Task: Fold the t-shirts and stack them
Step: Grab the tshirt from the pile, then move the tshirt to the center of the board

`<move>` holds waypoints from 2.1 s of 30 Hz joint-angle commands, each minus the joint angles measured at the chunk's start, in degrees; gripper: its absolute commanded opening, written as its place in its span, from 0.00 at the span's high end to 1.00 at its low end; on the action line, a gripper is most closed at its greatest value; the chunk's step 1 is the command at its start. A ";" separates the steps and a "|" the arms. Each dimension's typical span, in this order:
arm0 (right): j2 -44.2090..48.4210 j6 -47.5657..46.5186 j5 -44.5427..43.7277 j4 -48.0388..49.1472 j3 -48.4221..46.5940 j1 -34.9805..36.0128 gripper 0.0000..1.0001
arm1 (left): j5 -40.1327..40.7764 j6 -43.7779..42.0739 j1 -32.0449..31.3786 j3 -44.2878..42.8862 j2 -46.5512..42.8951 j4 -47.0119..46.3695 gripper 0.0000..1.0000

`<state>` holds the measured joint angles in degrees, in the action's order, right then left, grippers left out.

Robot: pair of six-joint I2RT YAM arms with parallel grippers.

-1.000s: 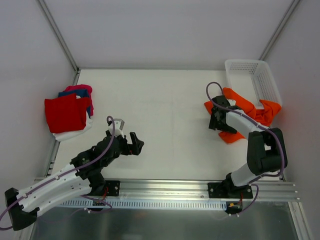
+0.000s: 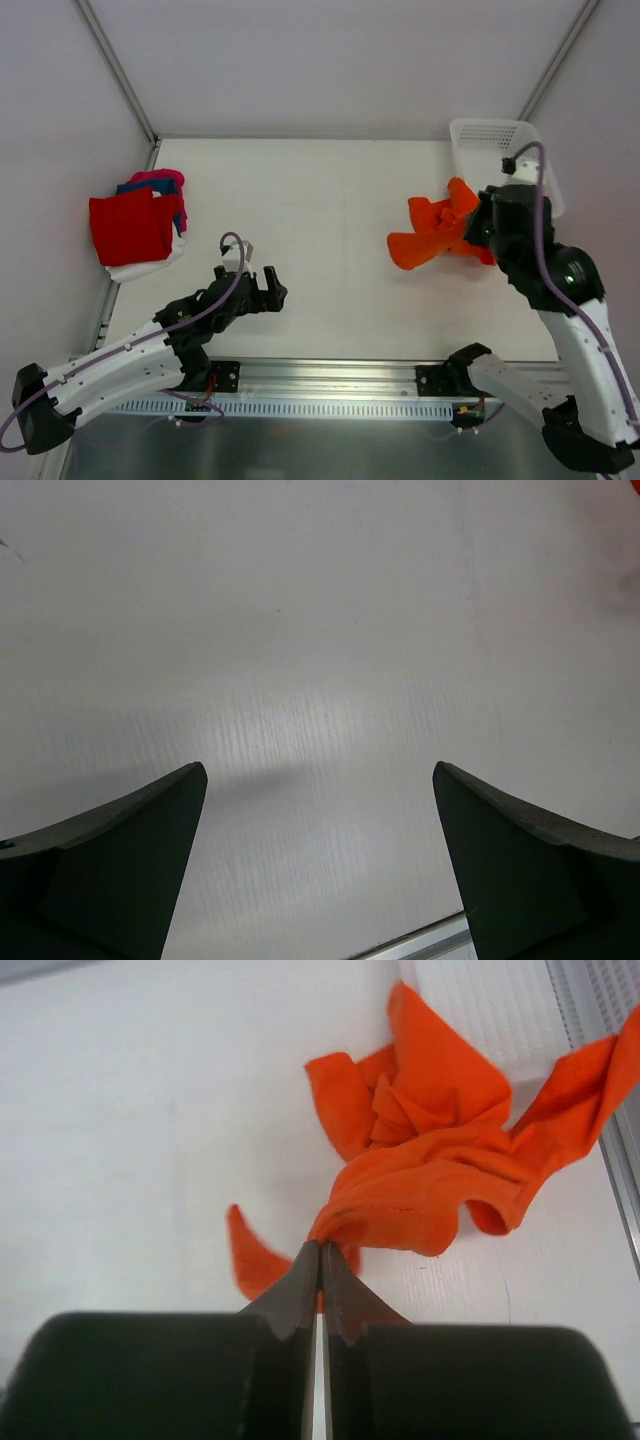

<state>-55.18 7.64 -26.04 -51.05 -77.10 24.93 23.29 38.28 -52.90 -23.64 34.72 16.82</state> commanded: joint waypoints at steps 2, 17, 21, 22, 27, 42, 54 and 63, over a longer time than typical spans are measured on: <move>4.90 0.18 2.39 -14.33 -9.19 3.72 0.99 | 2.29 2.24 -0.36 -2.64 2.19 0.06 0.01; 4.48 -0.35 -21.22 -25.68 -22.14 4.87 1.00 | 3.34 3.73 -0.36 -2.11 1.14 -0.12 0.01; -0.45 -0.43 -26.08 -22.97 -16.61 2.50 0.99 | 2.64 3.47 -0.36 -1.59 0.96 -0.03 0.01; -1.07 -0.95 -24.51 -21.83 -15.81 1.01 1.00 | 2.47 3.38 -0.36 -1.41 0.53 -0.03 0.01; -5.45 -4.65 -20.01 -12.07 -9.04 -9.88 1.00 | 3.43 4.69 -0.36 0.26 -1.76 -0.12 0.01; -28.12 -5.79 -3.15 -0.63 -6.91 -26.86 0.99 | 3.34 6.72 -0.36 0.87 2.28 -0.38 0.01; -41.96 -10.10 2.75 -1.95 -21.69 -26.07 0.37 | 2.37 8.39 -0.36 1.58 4.04 -0.65 0.01; -16.90 -4.48 2.75 -1.07 2.03 -20.10 0.18 | 2.47 7.33 -0.36 -0.97 12.19 -3.98 0.01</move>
<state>-79.13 0.36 -24.25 -50.41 -79.05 4.62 25.80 45.71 -52.90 -22.59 43.79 15.29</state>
